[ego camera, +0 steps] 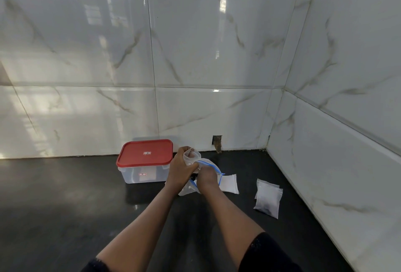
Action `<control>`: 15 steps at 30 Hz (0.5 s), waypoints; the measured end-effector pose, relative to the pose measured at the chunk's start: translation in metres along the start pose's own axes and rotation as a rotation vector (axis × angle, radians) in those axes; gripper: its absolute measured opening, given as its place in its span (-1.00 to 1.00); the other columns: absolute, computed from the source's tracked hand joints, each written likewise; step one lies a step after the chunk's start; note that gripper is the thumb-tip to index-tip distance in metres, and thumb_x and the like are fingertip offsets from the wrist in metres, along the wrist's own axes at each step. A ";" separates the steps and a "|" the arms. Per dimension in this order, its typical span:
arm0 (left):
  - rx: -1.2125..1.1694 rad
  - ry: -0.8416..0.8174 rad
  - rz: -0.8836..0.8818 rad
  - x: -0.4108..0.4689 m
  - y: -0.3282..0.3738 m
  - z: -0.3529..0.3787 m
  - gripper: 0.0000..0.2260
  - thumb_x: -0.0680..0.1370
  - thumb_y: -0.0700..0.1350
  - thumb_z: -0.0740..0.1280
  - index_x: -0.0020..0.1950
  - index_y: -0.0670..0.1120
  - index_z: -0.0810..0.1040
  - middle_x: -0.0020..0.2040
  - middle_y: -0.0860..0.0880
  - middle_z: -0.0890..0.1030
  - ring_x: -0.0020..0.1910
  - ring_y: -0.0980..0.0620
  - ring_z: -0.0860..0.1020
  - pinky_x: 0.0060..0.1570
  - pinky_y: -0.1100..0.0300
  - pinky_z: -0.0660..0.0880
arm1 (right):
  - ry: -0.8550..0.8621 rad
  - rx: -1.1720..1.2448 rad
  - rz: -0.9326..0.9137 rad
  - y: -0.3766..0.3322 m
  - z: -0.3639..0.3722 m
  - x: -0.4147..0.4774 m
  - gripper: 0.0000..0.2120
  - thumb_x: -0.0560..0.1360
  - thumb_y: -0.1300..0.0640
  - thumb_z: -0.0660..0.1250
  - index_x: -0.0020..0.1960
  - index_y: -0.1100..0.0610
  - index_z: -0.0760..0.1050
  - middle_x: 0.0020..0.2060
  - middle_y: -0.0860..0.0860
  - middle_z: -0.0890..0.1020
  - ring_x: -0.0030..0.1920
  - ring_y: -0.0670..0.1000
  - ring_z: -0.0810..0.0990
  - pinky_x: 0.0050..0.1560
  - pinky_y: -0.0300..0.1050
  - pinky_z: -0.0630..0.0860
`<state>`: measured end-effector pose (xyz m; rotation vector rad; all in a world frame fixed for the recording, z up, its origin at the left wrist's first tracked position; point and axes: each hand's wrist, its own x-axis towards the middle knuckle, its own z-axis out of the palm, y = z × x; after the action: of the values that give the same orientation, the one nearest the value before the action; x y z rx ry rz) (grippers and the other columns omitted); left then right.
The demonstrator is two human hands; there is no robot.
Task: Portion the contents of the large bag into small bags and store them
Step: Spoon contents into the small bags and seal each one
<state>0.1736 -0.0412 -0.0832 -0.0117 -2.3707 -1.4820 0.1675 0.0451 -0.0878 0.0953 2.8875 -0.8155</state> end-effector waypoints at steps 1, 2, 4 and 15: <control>-0.003 0.005 0.001 0.000 0.000 0.000 -0.62 0.42 -0.26 0.40 0.20 -0.15 0.42 0.05 0.01 0.51 0.02 0.07 0.47 0.00 0.30 0.37 | 0.009 0.022 0.019 0.001 0.002 0.001 -0.68 0.59 0.26 0.18 0.33 0.25 0.39 0.28 0.16 0.49 0.29 0.08 0.47 0.26 -0.14 0.39; -0.006 0.008 0.003 0.000 0.000 -0.001 -0.63 0.42 -0.26 0.40 0.20 -0.15 0.42 0.05 0.01 0.51 0.02 0.08 0.47 -0.01 0.30 0.37 | 0.020 0.042 0.043 0.001 0.003 0.002 -0.69 0.60 0.26 0.16 0.33 0.26 0.38 0.28 0.16 0.49 0.29 0.08 0.47 0.26 -0.15 0.39; -0.016 0.016 0.005 -0.001 0.000 -0.001 -0.63 0.42 -0.27 0.40 0.19 -0.14 0.42 0.04 0.02 0.50 0.02 0.07 0.47 -0.01 0.30 0.37 | 0.025 0.073 0.073 0.002 0.003 0.000 -0.69 0.61 0.25 0.13 0.33 0.25 0.37 0.28 0.15 0.48 0.28 0.07 0.47 0.24 -0.17 0.40; 0.011 0.014 0.013 0.000 -0.004 0.001 -0.59 0.42 -0.24 0.42 0.23 -0.16 0.41 0.15 -0.10 0.54 0.05 0.06 0.47 0.02 0.30 0.41 | 0.042 0.125 0.188 0.002 0.008 -0.003 -0.65 0.59 0.21 0.20 0.36 0.22 0.33 0.30 0.13 0.45 0.29 0.04 0.46 0.24 -0.18 0.42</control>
<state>0.1727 -0.0425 -0.0867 -0.0139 -2.3636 -1.4580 0.1719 0.0429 -0.0949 0.3944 2.8081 -0.9676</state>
